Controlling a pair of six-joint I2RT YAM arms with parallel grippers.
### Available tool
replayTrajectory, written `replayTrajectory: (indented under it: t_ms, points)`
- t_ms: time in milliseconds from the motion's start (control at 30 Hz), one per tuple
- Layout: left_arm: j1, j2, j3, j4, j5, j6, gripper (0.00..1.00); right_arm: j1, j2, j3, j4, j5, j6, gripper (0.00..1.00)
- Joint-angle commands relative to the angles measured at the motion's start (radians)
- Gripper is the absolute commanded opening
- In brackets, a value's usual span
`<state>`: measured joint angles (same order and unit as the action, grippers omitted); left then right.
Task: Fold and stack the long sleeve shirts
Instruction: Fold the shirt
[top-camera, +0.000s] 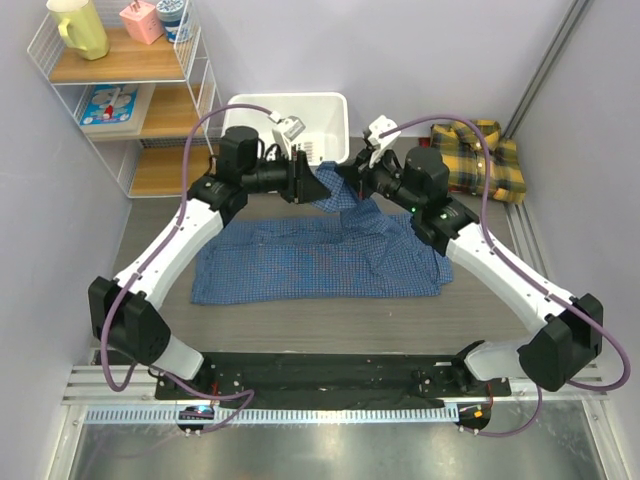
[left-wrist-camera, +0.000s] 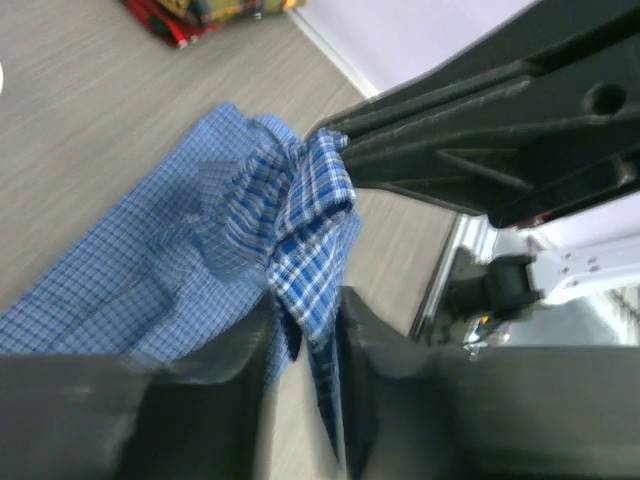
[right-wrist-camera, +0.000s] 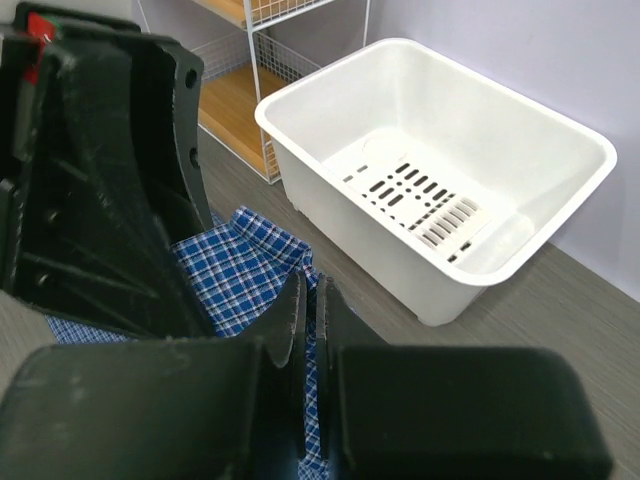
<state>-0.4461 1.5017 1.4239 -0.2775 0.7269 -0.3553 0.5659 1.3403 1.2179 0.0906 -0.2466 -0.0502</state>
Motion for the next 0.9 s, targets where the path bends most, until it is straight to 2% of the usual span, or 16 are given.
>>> replayTrajectory:
  t_ms: [0,33,67,100,133,167,200,300,367,400,500,567,633,700,867]
  points:
    - [-0.008,0.009,0.093,0.031,-0.050,0.045,0.13,-0.021,-0.075,-0.014,0.077,-0.014,0.004,0.01]
    - [-0.011,0.014,0.116,-0.003,-0.076,0.091,0.07,-0.027,-0.081,-0.021,0.077,-0.013,0.003,0.02]
    - [-0.014,0.023,0.185,-0.040,-0.102,0.178,0.00,-0.044,-0.096,-0.024,0.075,-0.010,0.001,0.08]
    - [-0.023,0.044,0.220,-0.087,-0.154,0.247,0.00,-0.055,-0.104,-0.027,0.069,-0.011,-0.002,0.24]
    - [-0.028,0.054,0.254,-0.170,-0.167,0.310,0.00,-0.069,-0.108,-0.027,0.061,-0.014,-0.005,0.33]
    - [-0.035,0.058,0.294,-0.198,-0.181,0.457,0.00,-0.107,-0.122,-0.027,0.043,-0.014,-0.013,0.42]
    - [-0.054,0.074,0.315,-0.236,-0.196,0.526,0.00,-0.125,-0.128,-0.031,0.034,-0.023,-0.017,0.60]
    - [-0.078,0.095,0.363,-0.336,-0.233,0.801,0.00,-0.222,-0.150,-0.043,-0.012,-0.054,-0.056,0.74]
    - [-0.086,0.094,0.369,-0.347,-0.273,0.925,0.00,-0.273,-0.153,-0.052,-0.057,-0.124,-0.079,0.78]
    - [-0.085,0.092,0.368,-0.347,-0.273,1.037,0.00,-0.322,-0.155,-0.055,-0.071,-0.140,-0.097,0.80]
    - [-0.086,0.094,0.366,-0.309,-0.296,1.137,0.00,-0.391,-0.144,-0.063,-0.136,-0.250,-0.141,0.81]
    - [-0.086,0.098,0.368,-0.292,-0.285,1.170,0.00,-0.446,-0.130,-0.067,-0.197,-0.360,-0.206,0.76]
    - [-0.086,0.095,0.350,-0.261,-0.271,1.194,0.00,-0.478,-0.109,-0.072,-0.241,-0.411,-0.279,0.76]
    - [-0.086,0.094,0.340,-0.224,-0.258,1.199,0.00,-0.489,-0.092,-0.074,-0.305,-0.502,-0.345,0.76]
    - [-0.083,0.060,0.290,-0.117,-0.219,1.184,0.00,-0.492,-0.018,-0.127,-0.341,-0.568,-0.555,0.81]
